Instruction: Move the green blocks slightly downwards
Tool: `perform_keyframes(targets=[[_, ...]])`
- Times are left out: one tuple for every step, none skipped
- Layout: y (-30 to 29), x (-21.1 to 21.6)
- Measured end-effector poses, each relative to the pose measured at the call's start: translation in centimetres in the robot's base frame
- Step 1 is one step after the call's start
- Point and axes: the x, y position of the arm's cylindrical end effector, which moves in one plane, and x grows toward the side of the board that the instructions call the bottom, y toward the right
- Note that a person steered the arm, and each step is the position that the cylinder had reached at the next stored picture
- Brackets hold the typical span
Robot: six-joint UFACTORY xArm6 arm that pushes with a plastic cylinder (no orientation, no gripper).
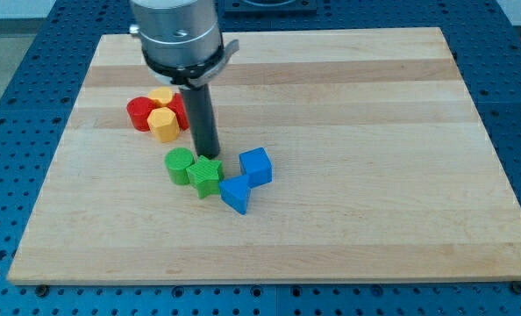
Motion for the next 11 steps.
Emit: perform_keyframes(targets=[[2.3,0.0],[2.5,1.2],[0.9,3.2],[-1.8,4.9],[-2.4,4.9],[-1.5,2.6],[-1.0,-0.7],[-2.9,-1.8],[-6.4,0.0],[-7.1,1.7],[-7.1,-0.2]])
